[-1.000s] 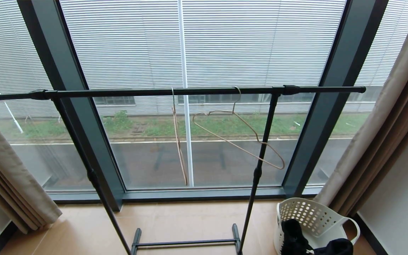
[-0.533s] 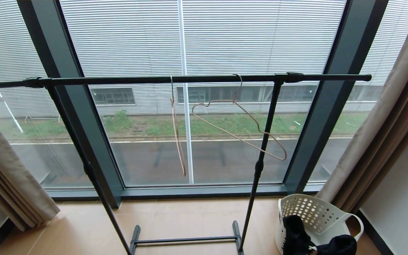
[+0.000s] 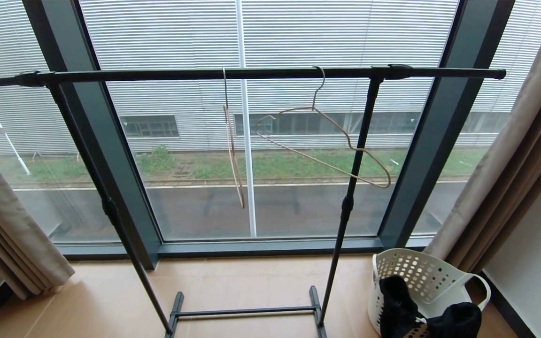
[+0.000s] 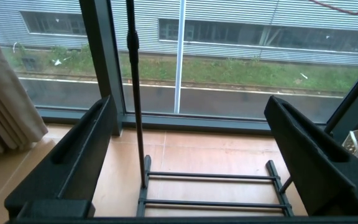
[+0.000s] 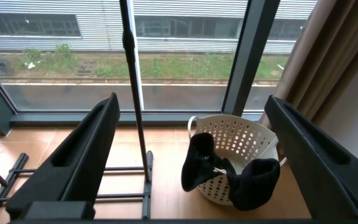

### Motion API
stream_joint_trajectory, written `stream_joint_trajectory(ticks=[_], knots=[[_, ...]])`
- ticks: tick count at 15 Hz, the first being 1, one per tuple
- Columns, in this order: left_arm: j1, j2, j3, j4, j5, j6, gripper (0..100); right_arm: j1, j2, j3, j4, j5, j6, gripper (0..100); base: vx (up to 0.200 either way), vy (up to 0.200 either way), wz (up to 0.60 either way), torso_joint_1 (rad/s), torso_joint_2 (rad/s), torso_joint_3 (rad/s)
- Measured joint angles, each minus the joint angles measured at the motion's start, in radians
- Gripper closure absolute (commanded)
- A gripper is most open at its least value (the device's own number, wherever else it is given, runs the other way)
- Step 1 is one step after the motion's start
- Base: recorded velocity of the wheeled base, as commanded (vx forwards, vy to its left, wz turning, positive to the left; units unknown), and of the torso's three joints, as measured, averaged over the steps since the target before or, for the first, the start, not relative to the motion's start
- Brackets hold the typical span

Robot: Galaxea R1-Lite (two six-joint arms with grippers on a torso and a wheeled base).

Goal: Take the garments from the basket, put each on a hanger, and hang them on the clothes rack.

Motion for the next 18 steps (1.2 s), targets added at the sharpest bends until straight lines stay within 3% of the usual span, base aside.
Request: stream_joint_trajectory(ticks=[18], knots=[[0.000,0.000,0.000,0.002,-0.001,0.003,0,0.000,0.000,0.000,0.002,-0.002,0.006,0,0.000,0.000,0.00,-0.204,0.49,0.281]])
